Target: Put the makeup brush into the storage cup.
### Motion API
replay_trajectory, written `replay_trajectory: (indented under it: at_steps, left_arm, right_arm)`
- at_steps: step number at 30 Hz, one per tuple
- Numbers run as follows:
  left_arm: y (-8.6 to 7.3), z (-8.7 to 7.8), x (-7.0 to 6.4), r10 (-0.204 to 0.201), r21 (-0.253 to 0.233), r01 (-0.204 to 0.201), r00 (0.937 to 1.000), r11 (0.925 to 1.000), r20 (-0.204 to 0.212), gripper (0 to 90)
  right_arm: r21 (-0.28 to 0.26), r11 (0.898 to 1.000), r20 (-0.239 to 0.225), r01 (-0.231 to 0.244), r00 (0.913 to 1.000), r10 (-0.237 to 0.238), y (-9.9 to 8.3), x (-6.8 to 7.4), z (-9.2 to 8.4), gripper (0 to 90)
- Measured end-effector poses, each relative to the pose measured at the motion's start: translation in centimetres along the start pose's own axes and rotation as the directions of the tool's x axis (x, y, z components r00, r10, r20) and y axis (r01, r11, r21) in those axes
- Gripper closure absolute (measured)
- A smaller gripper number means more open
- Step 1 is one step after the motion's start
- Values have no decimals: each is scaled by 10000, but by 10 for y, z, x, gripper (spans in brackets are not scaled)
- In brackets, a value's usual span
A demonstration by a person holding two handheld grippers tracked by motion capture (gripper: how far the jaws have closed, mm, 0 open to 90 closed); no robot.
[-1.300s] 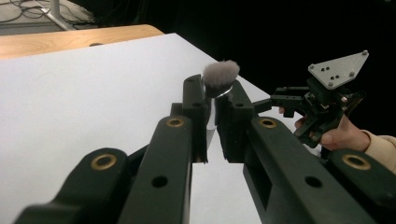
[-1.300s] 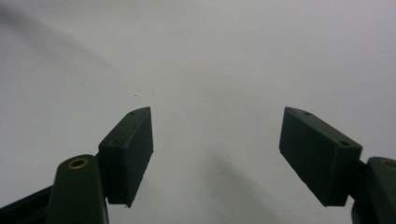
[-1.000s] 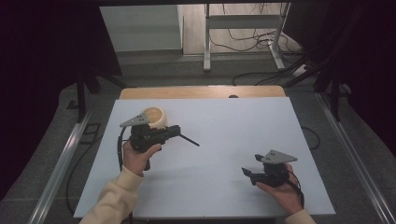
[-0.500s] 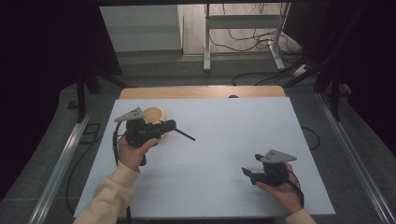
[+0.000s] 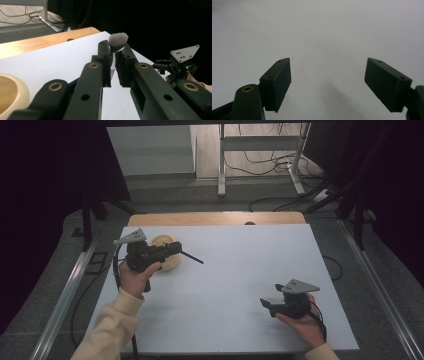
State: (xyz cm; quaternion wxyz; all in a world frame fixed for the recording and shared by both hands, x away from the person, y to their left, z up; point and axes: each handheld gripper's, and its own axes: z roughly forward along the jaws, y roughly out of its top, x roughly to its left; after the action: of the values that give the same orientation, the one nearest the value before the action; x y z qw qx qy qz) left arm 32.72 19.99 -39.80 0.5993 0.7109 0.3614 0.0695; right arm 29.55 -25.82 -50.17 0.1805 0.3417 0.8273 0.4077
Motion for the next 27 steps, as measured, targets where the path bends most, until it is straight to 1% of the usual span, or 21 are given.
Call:
replay_trajectory:
  at_steps: [8,12,18,27]
  left_arm:
    - [6,-10,5,-17,-81,15,9996,10000,-297,825]
    - [9,-14,7,-71,-171,65,9993,9998,-363,825]
    - [12,-19,10,-75,-177,66,9986,9998,-526,825]
    - [17,-21,16,-123,-175,110,9968,9998,-793,825]
  right_arm:
    - [-9,9998,-10,-217,9998,217,0,-3,-1,184]
    - [35,9998,-50,-218,9997,218,-1,-3,-1,176]
    - [30,9998,-43,-197,9998,197,-1,-3,0,175]
    - [103,9998,-2,-156,9999,156,-1,-3,0,175]
